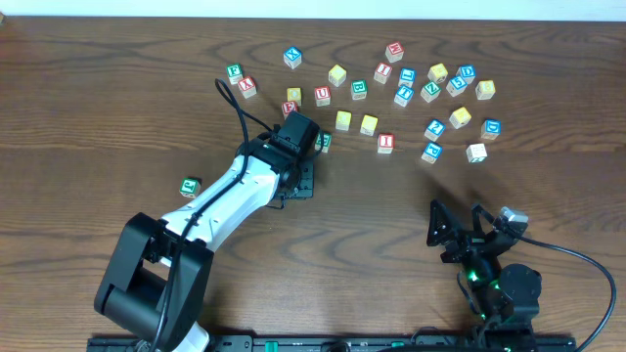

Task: Spell out AI2
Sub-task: 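Lower the A block onto the table near the center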

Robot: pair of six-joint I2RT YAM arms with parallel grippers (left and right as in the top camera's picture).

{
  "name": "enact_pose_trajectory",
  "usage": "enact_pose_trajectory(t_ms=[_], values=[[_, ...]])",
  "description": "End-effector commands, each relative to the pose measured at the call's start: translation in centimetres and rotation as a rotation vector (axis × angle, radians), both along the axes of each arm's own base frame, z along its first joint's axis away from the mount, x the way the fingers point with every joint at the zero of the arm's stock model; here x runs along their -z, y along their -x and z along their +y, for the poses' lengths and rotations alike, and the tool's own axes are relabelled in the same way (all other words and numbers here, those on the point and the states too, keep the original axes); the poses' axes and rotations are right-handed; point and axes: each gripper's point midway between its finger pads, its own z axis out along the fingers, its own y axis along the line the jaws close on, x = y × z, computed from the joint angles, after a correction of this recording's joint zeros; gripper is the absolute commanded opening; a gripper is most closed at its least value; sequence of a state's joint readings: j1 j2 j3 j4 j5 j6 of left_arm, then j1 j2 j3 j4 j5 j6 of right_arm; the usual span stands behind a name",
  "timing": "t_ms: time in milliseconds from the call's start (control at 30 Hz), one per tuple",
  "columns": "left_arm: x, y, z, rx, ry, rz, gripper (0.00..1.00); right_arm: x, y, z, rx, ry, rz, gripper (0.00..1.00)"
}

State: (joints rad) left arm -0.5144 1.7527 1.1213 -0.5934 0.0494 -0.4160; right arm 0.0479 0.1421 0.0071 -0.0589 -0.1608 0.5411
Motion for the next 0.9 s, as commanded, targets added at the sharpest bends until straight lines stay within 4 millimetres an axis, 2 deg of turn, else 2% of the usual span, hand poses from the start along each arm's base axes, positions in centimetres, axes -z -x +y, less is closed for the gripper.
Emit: enact_pose_trajectory(t_ms=[0,867], values=[[0.2,0.0,0.1,-0.007,-0.009,-0.006,0.07,0.1,0.0,-0.1,0.005,-0.004,0.002,0.99],[1.3,-0.5,-0.1,0.003,-0.018,-0.003,0.07,0.1,0.0,-0.1,0.005,-0.004,0.002,0.99]])
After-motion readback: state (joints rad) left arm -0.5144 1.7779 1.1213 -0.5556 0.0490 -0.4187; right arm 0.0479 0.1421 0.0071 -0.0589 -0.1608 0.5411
